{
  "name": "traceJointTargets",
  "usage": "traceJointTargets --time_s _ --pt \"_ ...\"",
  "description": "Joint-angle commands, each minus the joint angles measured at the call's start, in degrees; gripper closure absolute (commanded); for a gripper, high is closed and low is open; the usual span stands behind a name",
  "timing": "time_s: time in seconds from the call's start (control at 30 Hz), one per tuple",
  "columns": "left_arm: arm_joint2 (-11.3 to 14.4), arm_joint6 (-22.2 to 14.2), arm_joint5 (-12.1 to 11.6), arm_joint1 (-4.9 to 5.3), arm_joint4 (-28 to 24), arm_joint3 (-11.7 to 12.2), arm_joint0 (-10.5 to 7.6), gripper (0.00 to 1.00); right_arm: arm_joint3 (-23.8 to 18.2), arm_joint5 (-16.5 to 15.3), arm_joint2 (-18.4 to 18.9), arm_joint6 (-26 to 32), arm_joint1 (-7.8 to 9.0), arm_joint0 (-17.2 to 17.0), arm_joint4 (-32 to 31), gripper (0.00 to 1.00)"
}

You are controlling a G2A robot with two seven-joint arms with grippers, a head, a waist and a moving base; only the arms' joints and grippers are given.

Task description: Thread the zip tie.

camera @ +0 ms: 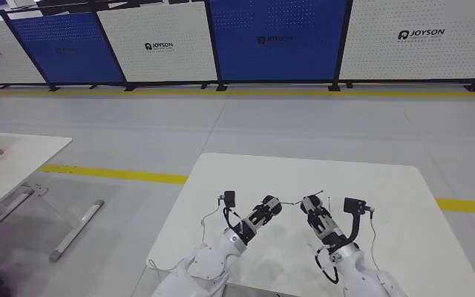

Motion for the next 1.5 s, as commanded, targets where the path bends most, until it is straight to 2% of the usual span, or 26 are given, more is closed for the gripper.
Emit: traceJointTargets --time_s 0.0,0.23,0.6,0.87,1.13,1.47 --pt "0.0 0.0 0.0 0.0 0.0 0.0 0.0 1.0 0.5 0.3 -0.3 0.0 -0.14 0.4 -0.3 1.0" --pt "0.0 0.0 0.0 0.0 0.0 0.0 0.0 1.0 1.5 0.3 -1.0 -0.3 -0.58 1.1 -0.4 1.0" --pt "0.0 0.0 0.0 0.0 0.0 0.0 0.0 1.0 -1.0 -0.7 0.4 -1.3 -0.62 -1.1 -1.0 1.0" --pt "0.0 0.0 0.0 0.0 0.0 0.0 0.0 1.0 0.1 0.5 -0.4 -1.6 -1.08 -0.4 -1.7 1.0" --pt "0.0 0.0 0.0 0.0 0.0 0.0 0.0 1.0 -0.5 -0.3 0.6 -2.1 -1.19 -1.3 -1.3 1.0" --pt "0.0 0.0 0.0 0.0 0.0 0.0 0.0 1.0 0.3 0.1 0.1 -1.2 -1.56 -0.8 -1.7 1.0"
